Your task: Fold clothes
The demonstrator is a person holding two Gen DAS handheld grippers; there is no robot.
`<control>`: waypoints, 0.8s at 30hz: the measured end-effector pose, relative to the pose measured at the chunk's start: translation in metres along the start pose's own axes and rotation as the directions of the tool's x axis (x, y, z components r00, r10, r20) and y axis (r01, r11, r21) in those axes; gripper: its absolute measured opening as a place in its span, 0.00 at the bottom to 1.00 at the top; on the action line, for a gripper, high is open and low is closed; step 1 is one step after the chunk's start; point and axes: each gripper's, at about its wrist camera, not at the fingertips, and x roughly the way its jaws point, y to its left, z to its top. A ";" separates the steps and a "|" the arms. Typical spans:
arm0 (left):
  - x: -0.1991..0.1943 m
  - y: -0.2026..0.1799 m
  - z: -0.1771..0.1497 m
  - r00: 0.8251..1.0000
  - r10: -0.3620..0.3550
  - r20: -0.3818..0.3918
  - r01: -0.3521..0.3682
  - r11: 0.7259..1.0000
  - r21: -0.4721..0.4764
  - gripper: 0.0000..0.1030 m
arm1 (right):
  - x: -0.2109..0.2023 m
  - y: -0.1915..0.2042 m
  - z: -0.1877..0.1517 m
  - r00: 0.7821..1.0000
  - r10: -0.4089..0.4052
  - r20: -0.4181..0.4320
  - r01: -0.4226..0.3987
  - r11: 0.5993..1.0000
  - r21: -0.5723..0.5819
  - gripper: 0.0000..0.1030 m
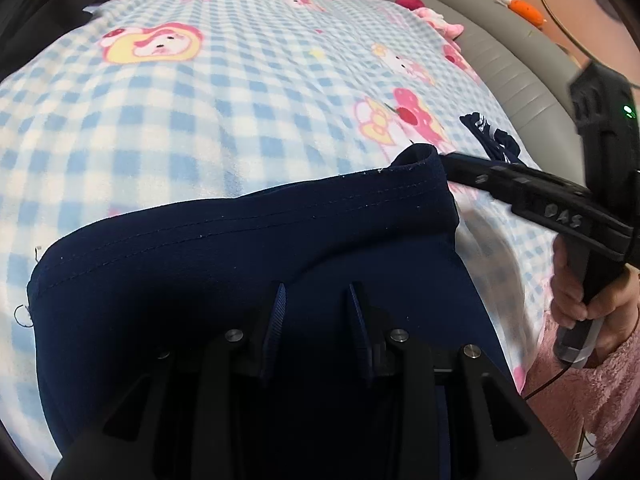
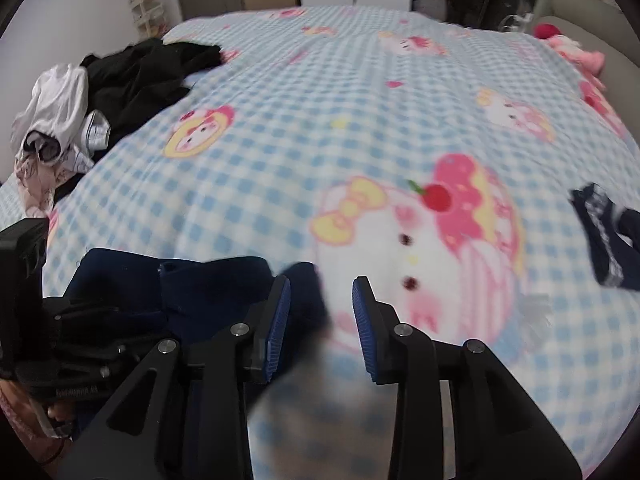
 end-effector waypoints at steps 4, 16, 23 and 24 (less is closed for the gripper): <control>0.000 0.001 0.000 1.000 -0.004 0.000 0.004 1.000 -0.005 0.33 | 0.011 0.024 -0.009 0.998 0.035 -0.051 -0.039 0.996 -0.081 0.32; -0.008 0.004 -0.003 0.997 -0.048 0.057 0.050 0.998 -0.043 0.34 | -0.029 -0.035 -0.031 0.991 -0.089 0.104 0.067 0.978 0.195 0.31; -0.069 0.019 -0.006 0.989 0.043 0.140 -0.024 0.991 -0.135 0.36 | 0.003 0.015 -0.032 0.995 -0.104 0.005 0.104 0.995 0.012 0.31; -0.080 0.028 -0.009 0.986 0.072 0.151 -0.047 0.986 -0.162 0.38 | 0.011 0.013 -0.034 0.991 -0.133 -0.015 0.133 0.991 0.027 0.33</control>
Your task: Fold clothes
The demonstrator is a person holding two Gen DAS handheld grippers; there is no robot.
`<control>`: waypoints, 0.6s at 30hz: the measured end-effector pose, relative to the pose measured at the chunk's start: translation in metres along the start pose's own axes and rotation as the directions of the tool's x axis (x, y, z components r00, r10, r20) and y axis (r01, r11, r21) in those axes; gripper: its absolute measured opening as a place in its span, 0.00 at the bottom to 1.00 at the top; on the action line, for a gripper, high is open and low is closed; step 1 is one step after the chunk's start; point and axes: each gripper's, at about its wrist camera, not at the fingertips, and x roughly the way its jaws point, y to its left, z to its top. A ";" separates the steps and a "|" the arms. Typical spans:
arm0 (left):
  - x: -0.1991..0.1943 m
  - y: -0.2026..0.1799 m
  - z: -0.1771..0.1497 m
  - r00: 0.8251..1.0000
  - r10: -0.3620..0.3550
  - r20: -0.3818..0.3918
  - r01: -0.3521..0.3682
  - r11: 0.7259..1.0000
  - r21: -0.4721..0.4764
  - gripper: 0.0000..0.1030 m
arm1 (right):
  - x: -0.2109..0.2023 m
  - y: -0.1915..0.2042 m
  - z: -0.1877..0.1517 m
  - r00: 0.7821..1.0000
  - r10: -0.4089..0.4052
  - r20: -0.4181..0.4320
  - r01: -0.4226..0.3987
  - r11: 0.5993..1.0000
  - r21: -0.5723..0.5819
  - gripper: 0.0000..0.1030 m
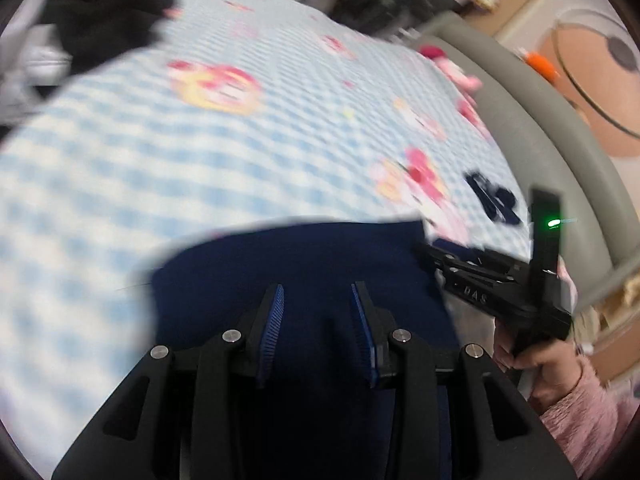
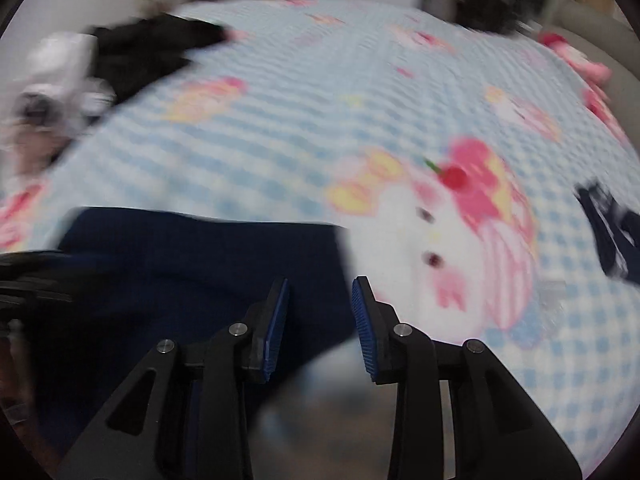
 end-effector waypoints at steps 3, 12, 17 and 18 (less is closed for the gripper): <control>-0.015 0.042 -0.003 0.998 0.062 -0.001 -0.062 0.993 -0.098 0.39 | -0.004 -0.020 -0.002 0.999 -0.050 0.013 0.049 0.994 0.101 0.39; 0.005 0.072 -0.005 0.987 -0.143 -0.067 0.126 0.968 -0.215 0.40 | 0.012 -0.022 0.004 0.949 0.305 -0.075 -0.286 0.938 0.197 0.49; 0.022 0.051 0.001 0.989 -0.109 -0.104 0.095 0.986 -0.136 0.21 | 0.027 -0.011 0.004 0.942 0.325 -0.086 -0.309 0.938 0.158 0.30; 0.019 0.045 0.005 0.990 -0.111 -0.089 0.101 0.989 -0.112 0.17 | 0.023 -0.010 0.007 0.944 0.324 -0.065 -0.312 0.939 0.148 0.16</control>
